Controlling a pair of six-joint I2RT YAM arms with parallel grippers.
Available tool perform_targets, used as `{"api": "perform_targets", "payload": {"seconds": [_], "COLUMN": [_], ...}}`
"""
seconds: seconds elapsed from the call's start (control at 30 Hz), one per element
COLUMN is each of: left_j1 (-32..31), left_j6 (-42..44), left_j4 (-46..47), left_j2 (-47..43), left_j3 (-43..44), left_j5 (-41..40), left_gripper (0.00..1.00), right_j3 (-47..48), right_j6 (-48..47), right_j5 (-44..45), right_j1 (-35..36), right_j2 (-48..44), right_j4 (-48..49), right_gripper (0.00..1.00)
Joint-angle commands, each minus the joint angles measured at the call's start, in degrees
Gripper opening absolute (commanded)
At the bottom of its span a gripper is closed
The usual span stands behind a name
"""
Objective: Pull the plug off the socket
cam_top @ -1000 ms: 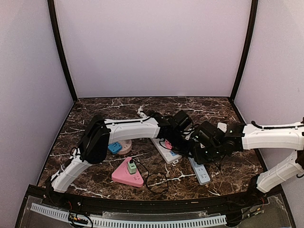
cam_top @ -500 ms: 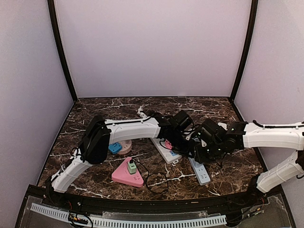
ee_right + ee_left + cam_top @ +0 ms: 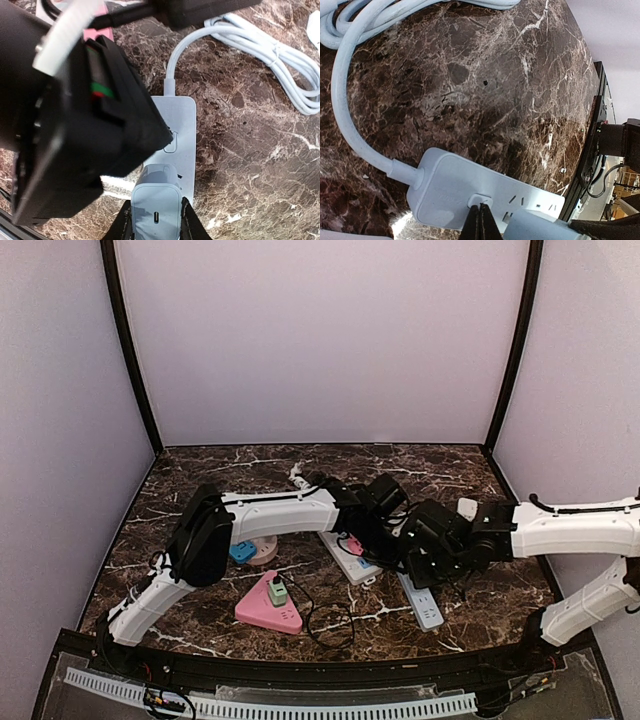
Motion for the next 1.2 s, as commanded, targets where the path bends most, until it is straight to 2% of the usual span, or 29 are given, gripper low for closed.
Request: {"api": "perform_targets", "payload": {"seconds": [0.0,0.17,0.43,0.53,0.7,0.9,1.17], "left_j1": [-0.8,-0.9,-0.2,0.3,0.7,1.3,4.4], "left_j6": [1.4,1.4,0.5,-0.3,-0.5,0.6,1.4], "left_j4": [-11.9,-12.0,-12.0,-10.6,-10.6,-9.9,-7.7], "left_j2": [6.9,6.5,3.9,2.3,-0.4,-6.9,-18.3], "left_j3": [-3.4,-3.1,1.5,2.9,6.8,6.2,-4.2], "left_j5": [-6.1,-6.1,-4.3,-2.7,-1.7,-2.9,-6.2], "left_gripper": [0.00,0.00,0.00,0.01,0.02,0.02,0.02], "right_j3": [2.8,1.5,4.7,4.2,3.8,7.8,16.2], "right_j6": [-1.4,-1.4,2.5,2.0,-2.2,-6.4,-9.5], "right_j5": [4.2,0.7,-0.1,-2.7,-10.9,-22.8,-31.1], "right_j1": [0.3,-2.3,-8.2,-12.7,-25.4,-37.7,-45.5], "right_j2": [-2.2,-5.6,-9.8,-12.5,-13.1,-3.7,13.9], "right_j4": [1.3,2.2,-6.5,-4.3,5.4,20.3,31.1], "right_gripper": [0.00,0.00,0.01,0.01,0.02,0.01,0.00]}}
